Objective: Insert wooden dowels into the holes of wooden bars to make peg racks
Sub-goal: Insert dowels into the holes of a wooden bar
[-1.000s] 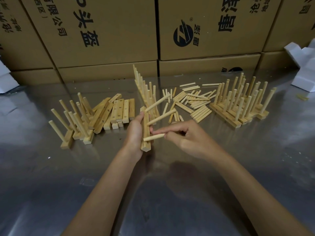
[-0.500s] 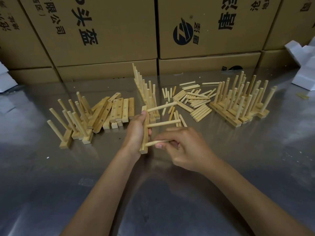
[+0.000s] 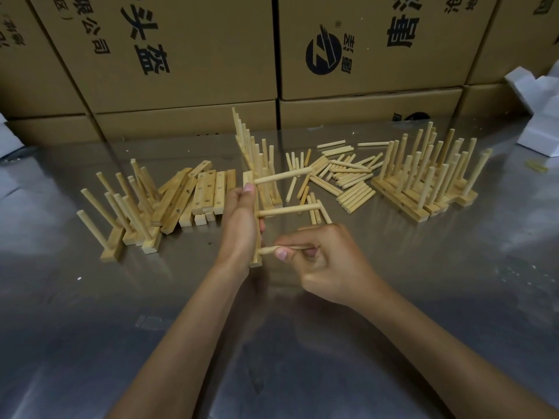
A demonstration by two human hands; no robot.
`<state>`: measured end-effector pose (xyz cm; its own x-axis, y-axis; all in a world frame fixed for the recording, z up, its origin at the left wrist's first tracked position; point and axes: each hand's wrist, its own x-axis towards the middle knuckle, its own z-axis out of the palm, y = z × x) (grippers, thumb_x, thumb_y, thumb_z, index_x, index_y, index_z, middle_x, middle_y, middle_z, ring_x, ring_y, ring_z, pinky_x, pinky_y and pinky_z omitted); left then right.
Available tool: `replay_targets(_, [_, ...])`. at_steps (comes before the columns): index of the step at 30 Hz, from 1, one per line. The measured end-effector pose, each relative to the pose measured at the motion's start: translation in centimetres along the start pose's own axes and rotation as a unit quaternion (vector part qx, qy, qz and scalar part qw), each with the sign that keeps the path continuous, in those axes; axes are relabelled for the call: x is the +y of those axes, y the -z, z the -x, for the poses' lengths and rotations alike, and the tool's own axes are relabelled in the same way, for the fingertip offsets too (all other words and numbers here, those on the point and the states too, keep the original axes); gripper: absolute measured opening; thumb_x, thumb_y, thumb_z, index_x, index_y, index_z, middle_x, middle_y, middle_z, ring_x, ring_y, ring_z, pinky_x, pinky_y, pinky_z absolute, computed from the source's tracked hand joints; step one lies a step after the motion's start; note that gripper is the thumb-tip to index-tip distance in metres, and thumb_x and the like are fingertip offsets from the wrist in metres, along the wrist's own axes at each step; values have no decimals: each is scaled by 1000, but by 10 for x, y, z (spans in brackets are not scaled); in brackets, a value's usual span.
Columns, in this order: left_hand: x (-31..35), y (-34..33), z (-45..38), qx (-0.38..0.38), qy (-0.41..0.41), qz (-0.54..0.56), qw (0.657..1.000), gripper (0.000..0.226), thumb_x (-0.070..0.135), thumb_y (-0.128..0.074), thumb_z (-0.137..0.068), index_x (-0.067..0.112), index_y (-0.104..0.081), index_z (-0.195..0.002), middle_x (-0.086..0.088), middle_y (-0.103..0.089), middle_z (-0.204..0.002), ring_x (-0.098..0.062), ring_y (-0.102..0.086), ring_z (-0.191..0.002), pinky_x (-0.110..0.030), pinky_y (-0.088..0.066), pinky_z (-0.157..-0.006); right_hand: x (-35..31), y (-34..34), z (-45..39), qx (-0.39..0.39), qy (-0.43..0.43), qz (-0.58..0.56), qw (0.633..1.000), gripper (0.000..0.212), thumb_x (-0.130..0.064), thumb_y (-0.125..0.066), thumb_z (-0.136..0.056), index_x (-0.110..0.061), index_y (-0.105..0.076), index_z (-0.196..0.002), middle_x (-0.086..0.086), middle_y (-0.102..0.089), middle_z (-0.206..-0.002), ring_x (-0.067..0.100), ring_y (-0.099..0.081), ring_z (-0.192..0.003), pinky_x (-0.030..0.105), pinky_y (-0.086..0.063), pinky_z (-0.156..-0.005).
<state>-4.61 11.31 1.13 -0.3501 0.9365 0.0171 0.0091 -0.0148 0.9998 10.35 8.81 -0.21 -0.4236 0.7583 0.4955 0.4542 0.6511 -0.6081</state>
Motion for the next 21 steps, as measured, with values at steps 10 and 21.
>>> replay_targets(10, [-9, -3, -2, 25, -34, 13, 999, 25, 45, -35, -106, 32, -50, -92, 1, -45, -74, -9, -46, -59, -19, -37, -44, 1, -1, 1, -16, -85, -64, 994, 9, -20, -71, -88, -23, -80, -90, -12, -75, -80, 6, -68, -79, 35, -58, -74])
replay_targets(21, [-10, 4, -9, 44, 70, 91, 992, 38, 45, -36, -106, 22, -59, -127, 1, -53, -66, -11, -50, -57, -28, -44, -59, 5, 42, -13, -100, -178, -237, 950, 24, -24, -74, -87, -13, -65, -107, 3, -72, -73, 14, -64, -56, 24, -49, -48])
